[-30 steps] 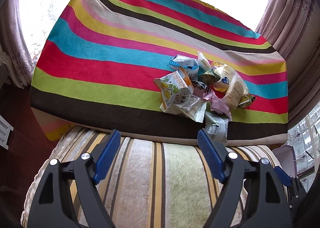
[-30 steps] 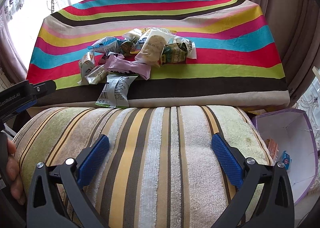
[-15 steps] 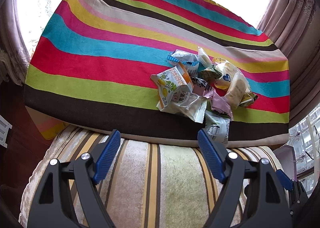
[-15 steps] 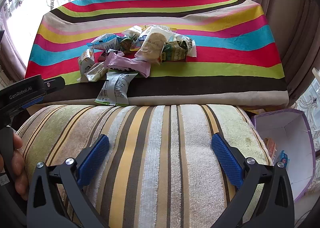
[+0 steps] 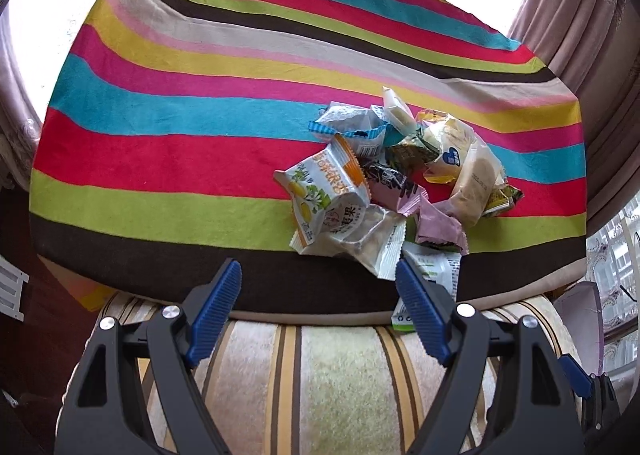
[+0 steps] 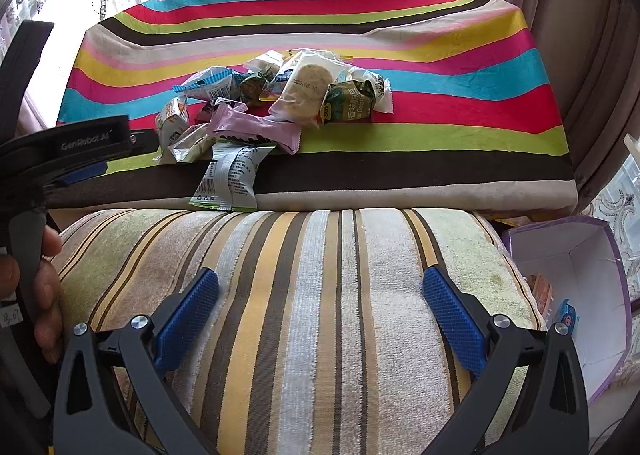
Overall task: Organize snacks
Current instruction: 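Grasp the lemon-print snack bag with the left tool while the right tool grasps the white-green packet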
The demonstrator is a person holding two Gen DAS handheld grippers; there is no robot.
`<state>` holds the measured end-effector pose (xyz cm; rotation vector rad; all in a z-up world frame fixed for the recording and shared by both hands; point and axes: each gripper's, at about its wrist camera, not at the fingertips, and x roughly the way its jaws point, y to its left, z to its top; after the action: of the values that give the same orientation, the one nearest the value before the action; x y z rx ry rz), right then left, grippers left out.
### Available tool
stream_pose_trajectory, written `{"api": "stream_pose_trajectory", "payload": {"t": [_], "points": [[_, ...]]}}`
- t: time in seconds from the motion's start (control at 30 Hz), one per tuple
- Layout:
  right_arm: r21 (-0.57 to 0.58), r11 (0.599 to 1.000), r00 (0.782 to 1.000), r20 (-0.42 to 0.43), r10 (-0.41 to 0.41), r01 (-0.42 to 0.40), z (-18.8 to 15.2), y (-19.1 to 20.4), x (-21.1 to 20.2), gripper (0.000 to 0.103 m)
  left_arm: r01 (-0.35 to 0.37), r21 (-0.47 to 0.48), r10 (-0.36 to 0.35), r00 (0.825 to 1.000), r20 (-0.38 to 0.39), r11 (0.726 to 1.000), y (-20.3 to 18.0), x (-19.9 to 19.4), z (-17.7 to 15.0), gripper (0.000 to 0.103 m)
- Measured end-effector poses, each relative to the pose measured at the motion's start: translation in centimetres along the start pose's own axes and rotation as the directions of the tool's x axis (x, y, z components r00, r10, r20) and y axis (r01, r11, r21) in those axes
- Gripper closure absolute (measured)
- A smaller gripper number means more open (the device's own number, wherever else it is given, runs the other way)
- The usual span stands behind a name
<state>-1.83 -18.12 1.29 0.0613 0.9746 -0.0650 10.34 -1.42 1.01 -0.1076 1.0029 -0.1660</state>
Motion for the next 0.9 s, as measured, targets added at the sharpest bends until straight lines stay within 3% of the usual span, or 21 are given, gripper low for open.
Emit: {"api": "stream_pose_trajectory", "payload": {"t": [0.1, 0.2, 0.27, 0.37, 0.47, 0.53, 0.63, 0.7, 0.9], "points": [[0.000, 1.000, 1.000, 0.004, 0.002, -0.002, -0.1, -0.1, 0.0, 0.004, -0.013, 0.027, 0.014, 0.999, -0.029, 1.000, -0.5, 1.9, 1.7, 0.024], [0.007, 1.000, 0.999, 0.038, 0.013, -0.013, -0.5, -0.3, -0.1, 0.004, 0.058, -0.059, -0.059, 0.998, -0.029, 0.997, 0.7, 3.1, 3.5, 0.024], [0.004, 1.000, 0.999, 0.037, 0.006, -0.006, -0.5, -0.1, 0.0, 0.004, 0.035, -0.075, -0.041, 0.997, -0.072, 0.997, 1.1, 5.1, 4.4, 0.026], [0.003, 0.999, 0.999, -0.024, 0.047, -0.047, 0.7, -0.5, 1.0, 0.004, 0.044, -0.073, -0.050, 0.995, -0.087, 0.996, 1.1, 6.7, 5.3, 0.056], [-0.057, 0.989, 0.987, -0.097, 0.132, -0.138, 2.7, -0.8, 1.3, 0.004, 0.051, -0.052, -0.056, 0.994, -0.089, 0.997, 0.6, 7.0, 5.2, 0.060], [0.030, 0.979, 0.975, -0.087, 0.206, -0.204, 3.9, -2.1, 1.8, 0.004, 0.049, -0.049, -0.053, 0.995, -0.080, 0.998, 0.6, 6.7, 5.0, 0.062], [0.019, 0.963, 0.955, -0.122, 0.270, -0.270, 5.6, -1.7, 3.4, 0.004, 0.051, -0.055, -0.054, 0.997, -0.059, 0.997, 0.6, 6.1, 4.9, 0.063], [0.000, 0.959, 0.948, -0.151, 0.281, -0.284, 6.4, -0.6, 4.5, 0.004, 0.050, -0.062, -0.053, 0.998, -0.042, 0.997, 0.7, 5.5, 4.8, 0.064], [-0.031, 0.972, 0.958, -0.182, 0.222, -0.232, 8.5, 2.2, 7.4, 0.007, 0.060, -0.081, -0.059, 0.998, 0.018, 0.995, 1.1, 3.1, 4.1, 0.064]]}}
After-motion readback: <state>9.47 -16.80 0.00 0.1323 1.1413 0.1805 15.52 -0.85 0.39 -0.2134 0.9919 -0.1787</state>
